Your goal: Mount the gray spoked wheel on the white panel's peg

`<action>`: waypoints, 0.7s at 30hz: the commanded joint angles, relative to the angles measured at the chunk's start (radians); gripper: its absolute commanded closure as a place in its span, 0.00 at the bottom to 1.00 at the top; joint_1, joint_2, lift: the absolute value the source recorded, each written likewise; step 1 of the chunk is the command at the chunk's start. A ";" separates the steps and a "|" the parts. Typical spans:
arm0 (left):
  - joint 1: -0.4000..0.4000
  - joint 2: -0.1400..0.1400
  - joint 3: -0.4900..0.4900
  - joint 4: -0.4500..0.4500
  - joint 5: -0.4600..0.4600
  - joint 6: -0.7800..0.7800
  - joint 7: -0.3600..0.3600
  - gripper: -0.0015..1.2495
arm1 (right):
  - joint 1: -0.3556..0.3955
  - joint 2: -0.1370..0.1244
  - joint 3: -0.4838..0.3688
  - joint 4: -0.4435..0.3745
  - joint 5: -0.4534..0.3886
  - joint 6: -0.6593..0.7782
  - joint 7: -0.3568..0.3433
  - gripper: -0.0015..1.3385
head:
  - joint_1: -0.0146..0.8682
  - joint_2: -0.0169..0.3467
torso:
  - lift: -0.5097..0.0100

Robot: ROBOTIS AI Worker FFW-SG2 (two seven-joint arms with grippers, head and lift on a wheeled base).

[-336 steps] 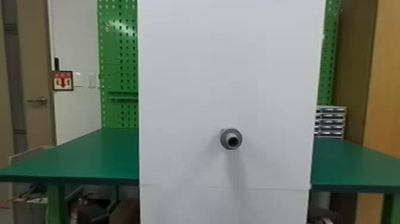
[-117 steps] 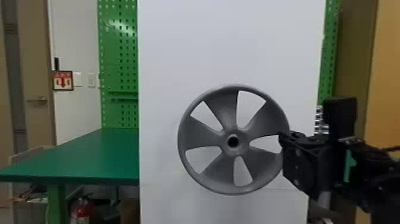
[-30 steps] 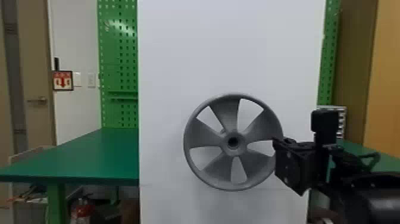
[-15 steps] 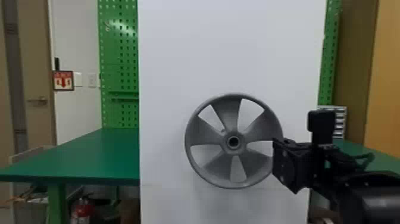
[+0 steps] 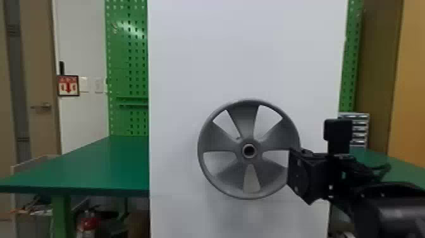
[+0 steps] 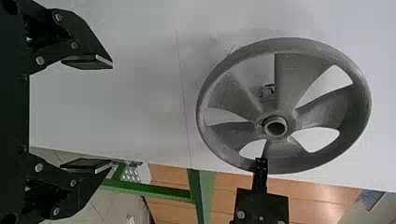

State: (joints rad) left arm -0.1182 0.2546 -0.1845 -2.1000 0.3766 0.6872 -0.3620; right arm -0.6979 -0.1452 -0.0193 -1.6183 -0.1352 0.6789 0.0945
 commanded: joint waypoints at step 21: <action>0.000 0.000 0.000 0.000 0.001 0.000 0.000 0.40 | 0.000 0.004 0.007 0.003 -0.004 -0.009 -0.013 0.91 | 0.16 0.03 | 0.22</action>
State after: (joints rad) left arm -0.1172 0.2546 -0.1830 -2.1000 0.3773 0.6872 -0.3620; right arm -0.6979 -0.1411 -0.0134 -1.6153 -0.1398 0.6703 0.0813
